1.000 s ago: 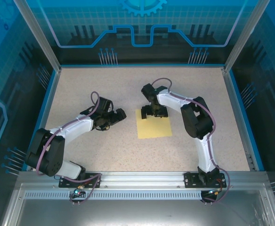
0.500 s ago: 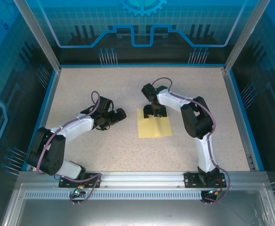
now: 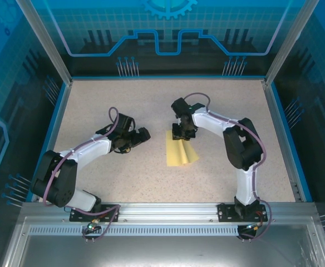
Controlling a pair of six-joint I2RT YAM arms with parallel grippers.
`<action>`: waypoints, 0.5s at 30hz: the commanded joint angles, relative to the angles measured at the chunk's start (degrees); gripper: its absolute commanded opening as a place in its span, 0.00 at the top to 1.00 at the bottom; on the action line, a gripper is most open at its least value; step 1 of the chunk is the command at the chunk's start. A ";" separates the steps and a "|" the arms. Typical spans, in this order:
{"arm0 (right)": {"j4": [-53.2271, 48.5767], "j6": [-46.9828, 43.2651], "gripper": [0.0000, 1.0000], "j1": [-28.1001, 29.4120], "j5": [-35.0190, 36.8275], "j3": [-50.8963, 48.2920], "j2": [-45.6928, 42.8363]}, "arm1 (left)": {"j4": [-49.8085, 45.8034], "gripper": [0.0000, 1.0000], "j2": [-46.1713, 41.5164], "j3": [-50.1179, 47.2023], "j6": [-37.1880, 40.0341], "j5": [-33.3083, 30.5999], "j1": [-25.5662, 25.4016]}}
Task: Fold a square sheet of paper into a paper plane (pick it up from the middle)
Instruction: First fold in half a square sheet of paper at the center of the table.
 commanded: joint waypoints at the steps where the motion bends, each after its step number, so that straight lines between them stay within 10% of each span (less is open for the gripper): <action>1: 11.06 4.33 0.75 -1.36 -15.12 -4.48 -5.45 | -0.17 0.01 0.42 0.93 -1.32 1.84 -0.70; 10: 23.70 8.18 0.74 -4.63 -31.12 -11.87 -4.61 | 3.35 0.02 -0.28 -0.35 -2.50 3.98 -1.61; 15: 13.83 0.62 0.69 -4.72 -20.13 -9.49 -1.50 | 6.48 0.04 0.38 -1.24 -3.64 6.21 -2.55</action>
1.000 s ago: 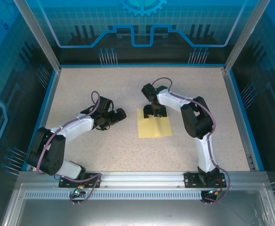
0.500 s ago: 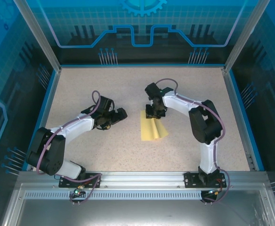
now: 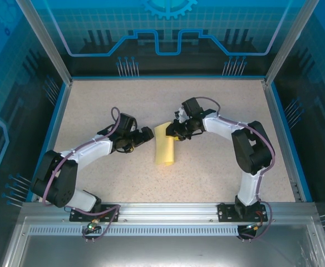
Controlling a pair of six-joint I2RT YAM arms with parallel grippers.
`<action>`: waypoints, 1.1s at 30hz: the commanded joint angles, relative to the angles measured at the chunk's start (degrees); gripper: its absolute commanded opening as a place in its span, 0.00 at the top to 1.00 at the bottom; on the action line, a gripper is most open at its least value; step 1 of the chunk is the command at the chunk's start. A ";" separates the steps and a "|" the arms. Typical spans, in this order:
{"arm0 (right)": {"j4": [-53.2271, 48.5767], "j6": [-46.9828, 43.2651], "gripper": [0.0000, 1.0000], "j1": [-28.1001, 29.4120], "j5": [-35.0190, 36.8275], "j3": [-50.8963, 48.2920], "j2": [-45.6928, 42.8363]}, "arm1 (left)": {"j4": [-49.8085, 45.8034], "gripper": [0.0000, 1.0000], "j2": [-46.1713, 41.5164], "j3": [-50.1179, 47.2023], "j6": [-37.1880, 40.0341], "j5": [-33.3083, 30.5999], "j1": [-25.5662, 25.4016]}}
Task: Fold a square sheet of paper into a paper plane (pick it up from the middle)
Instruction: First fold in half a square sheet of paper at the center of the table.
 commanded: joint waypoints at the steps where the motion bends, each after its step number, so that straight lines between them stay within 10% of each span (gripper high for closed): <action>1: -6.86 -5.44 0.67 -0.18 6.05 1.85 2.61 | 3.05 0.04 0.59 -1.00 -1.98 3.47 -1.10; 6: -10.42 -9.52 0.54 -0.38 13.67 2.11 3.10 | 8.16 0.09 1.97 -2.28 -4.21 7.90 -2.20; 20: -4.16 -7.13 0.42 -3.44 5.69 -3.87 -2.88 | 23.60 0.24 9.47 -5.35 -8.80 22.13 -3.52; 33: -3.05 -5.74 0.42 -4.12 5.19 -5.93 -4.05 | 33.78 0.69 13.85 -4.93 -12.25 27.05 -4.01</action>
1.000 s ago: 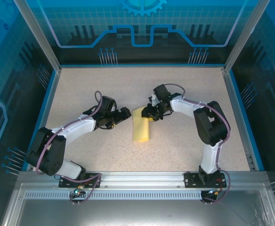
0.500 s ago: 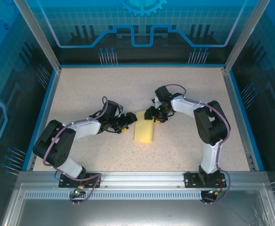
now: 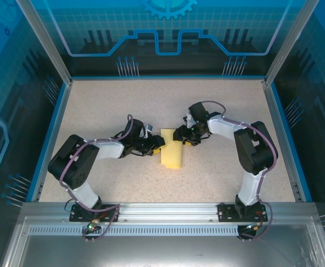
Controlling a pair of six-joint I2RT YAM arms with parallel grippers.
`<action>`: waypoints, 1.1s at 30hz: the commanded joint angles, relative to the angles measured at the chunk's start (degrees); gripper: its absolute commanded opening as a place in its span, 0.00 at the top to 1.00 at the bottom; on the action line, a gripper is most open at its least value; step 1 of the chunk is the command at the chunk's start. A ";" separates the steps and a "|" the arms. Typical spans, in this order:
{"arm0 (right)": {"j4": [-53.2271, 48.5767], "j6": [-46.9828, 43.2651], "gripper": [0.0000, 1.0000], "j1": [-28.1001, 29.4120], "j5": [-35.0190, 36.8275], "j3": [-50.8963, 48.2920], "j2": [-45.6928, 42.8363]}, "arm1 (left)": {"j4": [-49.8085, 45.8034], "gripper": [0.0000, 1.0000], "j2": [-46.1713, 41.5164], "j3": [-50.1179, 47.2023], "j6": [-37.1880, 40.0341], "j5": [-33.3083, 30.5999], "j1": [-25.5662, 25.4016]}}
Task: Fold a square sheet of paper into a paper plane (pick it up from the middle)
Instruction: First fold in half a square sheet of paper at the center of the table.
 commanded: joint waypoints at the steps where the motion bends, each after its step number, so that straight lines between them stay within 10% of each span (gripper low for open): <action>1: 0.35 0.79 0.42 -0.97 -1.16 -1.08 -2.54 | 4.18 0.74 0.85 0.32 -0.75 2.51 -0.38; 7: 0.54 1.36 0.41 -2.44 0.04 -2.67 -6.50 | 5.94 1.00 1.45 1.08 -1.41 2.31 -0.47; 16: 3.62 5.36 0.22 -7.81 5.05 -11.21 -16.78 | 0.70 1.00 2.34 7.23 2.76 2.13 -5.28; 33: 1.01 1.57 0.23 -3.12 6.03 -10.59 -11.58 | -20.27 1.00 9.44 16.39 10.12 -10.72 -6.86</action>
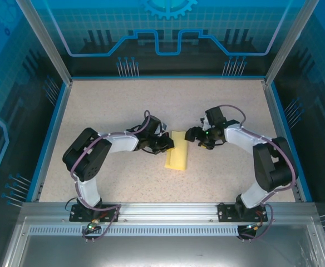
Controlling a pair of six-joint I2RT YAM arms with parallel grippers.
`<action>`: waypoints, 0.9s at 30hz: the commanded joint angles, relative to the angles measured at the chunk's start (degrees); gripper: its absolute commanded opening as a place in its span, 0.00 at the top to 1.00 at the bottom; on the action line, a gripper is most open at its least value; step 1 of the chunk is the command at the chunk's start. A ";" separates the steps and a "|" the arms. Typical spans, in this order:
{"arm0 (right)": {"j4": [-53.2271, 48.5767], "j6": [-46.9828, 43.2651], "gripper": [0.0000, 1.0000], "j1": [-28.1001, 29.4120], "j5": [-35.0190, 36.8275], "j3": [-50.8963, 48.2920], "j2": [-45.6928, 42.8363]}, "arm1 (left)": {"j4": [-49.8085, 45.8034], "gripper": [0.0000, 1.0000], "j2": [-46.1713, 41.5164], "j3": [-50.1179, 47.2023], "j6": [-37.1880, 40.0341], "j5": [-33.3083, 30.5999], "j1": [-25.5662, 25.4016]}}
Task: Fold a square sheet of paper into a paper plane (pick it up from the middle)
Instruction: First fold in half a square sheet of paper at the center of the table.
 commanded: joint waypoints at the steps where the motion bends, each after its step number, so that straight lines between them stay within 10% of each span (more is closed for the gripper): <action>1: -2.10 -1.31 0.24 2.72 1.21 2.61 2.91 | -6.26 1.00 0.94 2.03 3.50 -3.85 0.08; 27: -4.96 -1.21 0.46 5.32 1.07 7.52 12.15 | -8.58 1.00 2.72 4.01 4.27 -5.00 0.12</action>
